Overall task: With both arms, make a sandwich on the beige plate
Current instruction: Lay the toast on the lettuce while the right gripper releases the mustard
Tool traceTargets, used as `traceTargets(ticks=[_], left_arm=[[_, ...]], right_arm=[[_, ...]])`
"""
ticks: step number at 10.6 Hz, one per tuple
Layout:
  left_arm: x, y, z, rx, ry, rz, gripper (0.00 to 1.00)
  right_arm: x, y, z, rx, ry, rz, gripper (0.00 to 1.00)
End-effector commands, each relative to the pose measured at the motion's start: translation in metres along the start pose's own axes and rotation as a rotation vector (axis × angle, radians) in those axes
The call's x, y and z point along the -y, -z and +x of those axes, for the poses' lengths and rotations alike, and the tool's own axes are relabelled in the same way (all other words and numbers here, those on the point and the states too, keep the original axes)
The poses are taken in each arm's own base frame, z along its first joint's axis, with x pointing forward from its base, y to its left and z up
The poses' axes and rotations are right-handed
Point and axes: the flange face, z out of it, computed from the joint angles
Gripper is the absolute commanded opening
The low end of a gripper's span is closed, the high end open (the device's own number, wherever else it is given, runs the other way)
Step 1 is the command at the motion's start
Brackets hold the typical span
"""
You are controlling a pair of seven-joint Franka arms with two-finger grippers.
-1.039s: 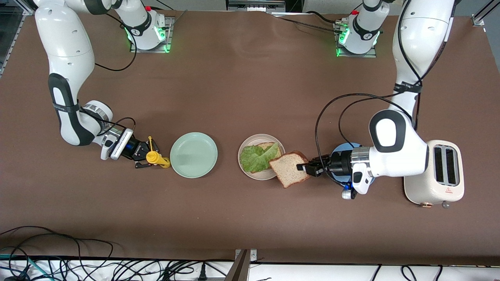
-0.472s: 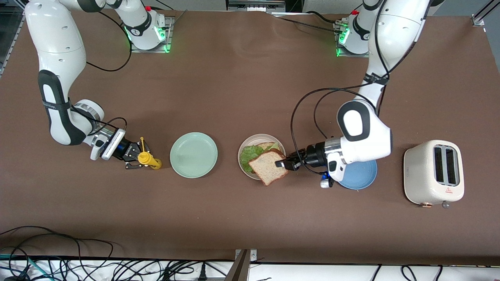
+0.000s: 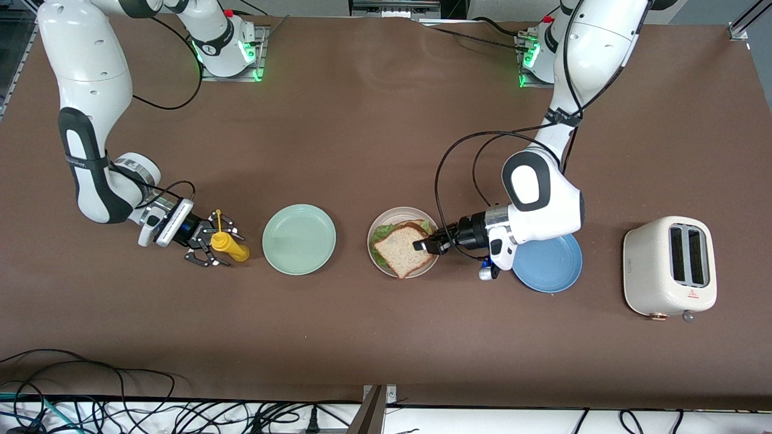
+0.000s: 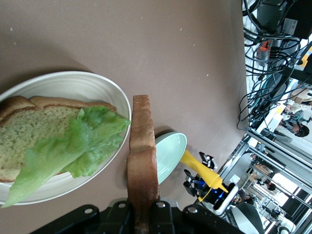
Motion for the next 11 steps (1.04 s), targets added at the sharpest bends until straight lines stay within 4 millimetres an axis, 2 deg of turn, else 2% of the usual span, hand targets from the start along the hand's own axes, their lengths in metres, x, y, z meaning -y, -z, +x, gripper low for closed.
traceTargets(ticks=[1,2,3,7,8,9,10,11], left_arm=[[0.005,-0.015,-0.010,-0.028,-0.014,-0.019,0.00],[0.008,-0.021,-0.012,-0.032,-0.013,-0.012,0.00],[0.010,-0.025,-0.012,-0.031,-0.012,-0.007,0.00],[0.024,-0.039,-0.011,-0.050,-0.051,0.020,0.00],[0.025,-0.040,-0.010,-0.049,-0.054,0.024,0.18],[0.025,-0.039,-0.009,-0.051,-0.048,0.023,0.75],[0.025,-0.036,-0.007,-0.055,-0.038,0.021,1.00],[0.026,-0.032,-0.004,-0.061,-0.044,0.025,1.00]], right_arm=[[0.011,0.026,0.013,0.034,0.017,-0.004,1.00],[0.010,0.052,0.013,0.066,0.004,-0.054,1.00],[0.009,0.067,0.017,0.103,0.019,-0.073,1.00],[0.021,0.082,0.016,0.085,0.006,-0.028,1.00],[0.023,0.083,0.017,0.076,0.009,-0.011,1.00],[0.028,0.086,0.019,0.092,0.024,0.022,1.00],[0.033,0.097,0.016,0.104,0.022,0.028,1.00],[0.033,0.107,0.017,0.112,0.030,0.030,1.00]])
